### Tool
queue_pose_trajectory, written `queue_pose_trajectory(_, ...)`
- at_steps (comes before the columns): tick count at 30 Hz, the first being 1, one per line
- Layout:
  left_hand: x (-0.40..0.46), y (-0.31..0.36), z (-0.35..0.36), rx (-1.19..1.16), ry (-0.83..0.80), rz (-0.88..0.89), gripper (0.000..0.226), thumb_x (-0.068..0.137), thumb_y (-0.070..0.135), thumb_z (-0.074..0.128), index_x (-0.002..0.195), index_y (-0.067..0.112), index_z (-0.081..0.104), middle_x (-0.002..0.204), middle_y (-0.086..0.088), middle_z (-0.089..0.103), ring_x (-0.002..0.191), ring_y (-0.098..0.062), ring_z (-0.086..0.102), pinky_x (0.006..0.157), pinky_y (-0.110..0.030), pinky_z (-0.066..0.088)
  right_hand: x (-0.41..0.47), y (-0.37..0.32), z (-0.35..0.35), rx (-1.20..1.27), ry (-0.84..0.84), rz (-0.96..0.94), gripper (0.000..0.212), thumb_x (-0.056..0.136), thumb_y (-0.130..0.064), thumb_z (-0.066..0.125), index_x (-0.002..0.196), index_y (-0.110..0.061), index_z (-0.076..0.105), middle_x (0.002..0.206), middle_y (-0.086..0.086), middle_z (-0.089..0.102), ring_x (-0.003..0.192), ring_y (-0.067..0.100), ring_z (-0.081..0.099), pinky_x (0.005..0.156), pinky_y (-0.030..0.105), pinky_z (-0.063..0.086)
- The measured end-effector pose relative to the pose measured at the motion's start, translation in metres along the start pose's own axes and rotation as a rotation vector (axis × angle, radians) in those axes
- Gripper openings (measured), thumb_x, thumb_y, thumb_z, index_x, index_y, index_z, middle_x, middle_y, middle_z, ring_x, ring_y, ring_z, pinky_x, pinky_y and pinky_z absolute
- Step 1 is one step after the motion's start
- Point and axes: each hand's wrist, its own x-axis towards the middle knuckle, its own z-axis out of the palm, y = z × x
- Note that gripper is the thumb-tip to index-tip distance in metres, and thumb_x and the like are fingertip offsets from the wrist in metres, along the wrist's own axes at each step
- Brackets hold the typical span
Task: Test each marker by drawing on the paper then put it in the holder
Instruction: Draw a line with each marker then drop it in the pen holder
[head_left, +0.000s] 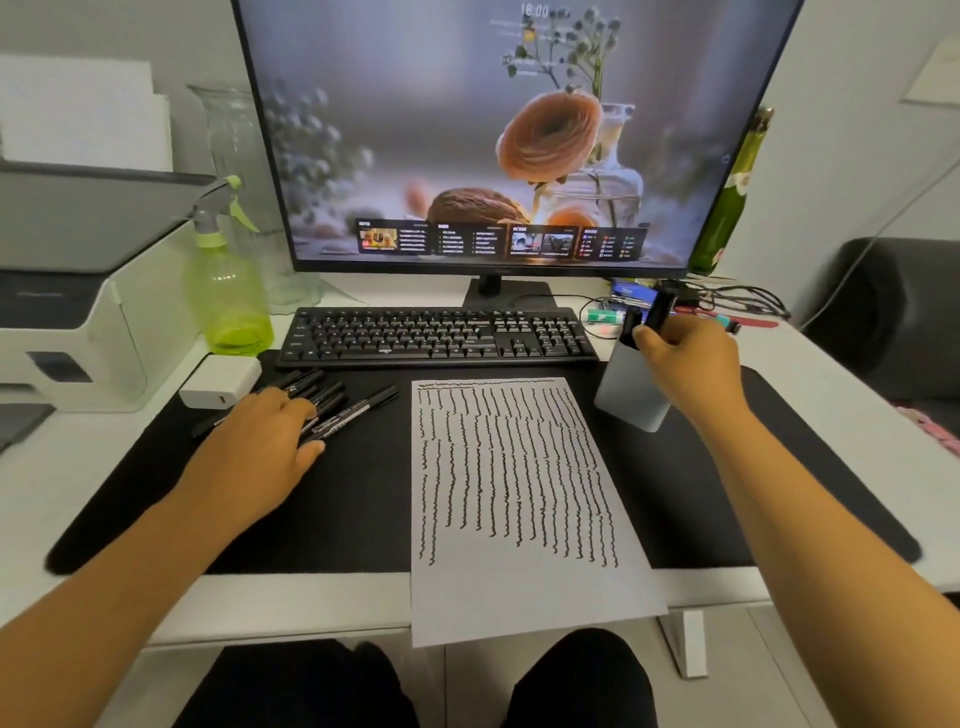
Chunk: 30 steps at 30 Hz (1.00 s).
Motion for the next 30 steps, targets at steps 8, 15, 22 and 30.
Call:
queue_pose_trajectory(8, 0.002, 0.001, 0.008, 0.111, 0.059, 0.088, 0.034, 0.084, 0.042, 0.063, 0.111, 0.022, 0.066, 0.102, -0.002, 0.058, 0.093, -0.019, 0.054, 0.076, -0.035, 0.051, -0.010, -0.001, 0.001, -0.354, -0.005, 0.013, 0.043, 0.098, -0.052, 0.053, 0.104, -0.019, 0.080, 0.136, 0.013, 0.058, 0.132, 0.043, 0.037, 0.099, 0.053, 0.044)
queue_pose_trajectory(15, 0.003, 0.010, 0.004, 0.071, -0.013, 0.059, 0.028, 0.090, 0.042, 0.054, 0.101, 0.019, 0.064, 0.093, -0.002, 0.060, 0.086, -0.019, 0.057, 0.075, -0.035, 0.050, -0.017, -0.004, -0.008, -0.287, 0.028, -0.013, 0.052, 0.095, -0.043, 0.062, 0.135, -0.011, 0.061, 0.143, 0.018, 0.053, 0.134, 0.040, 0.039, 0.105, 0.055, 0.042)
queue_pose_trajectory(22, -0.016, 0.039, -0.016, -0.748, -0.075, -0.005, 0.011, 0.090, 0.041, 0.058, 0.095, 0.032, 0.062, 0.084, 0.013, 0.065, 0.077, -0.001, 0.062, 0.063, -0.014, 0.044, -0.104, -0.034, 0.007, 0.313, 0.069, -0.150, 0.014, 0.094, -0.020, 0.061, 0.106, -0.022, 0.066, 0.092, -0.006, 0.068, 0.081, 0.008, 0.064, 0.065, 0.017, 0.047)
queue_pose_trajectory(30, -0.056, 0.098, -0.026, -1.177, -0.164, 0.110, 0.020, 0.079, 0.044, 0.064, 0.095, 0.032, 0.064, 0.085, 0.007, 0.072, 0.078, -0.010, 0.069, 0.067, -0.026, 0.058, -0.174, -0.073, 0.056, 0.693, -0.656, -0.025, 0.024, 0.099, -0.039, 0.056, 0.099, -0.019, 0.070, 0.091, 0.004, 0.075, 0.084, 0.018, 0.074, 0.077, 0.038, 0.064)
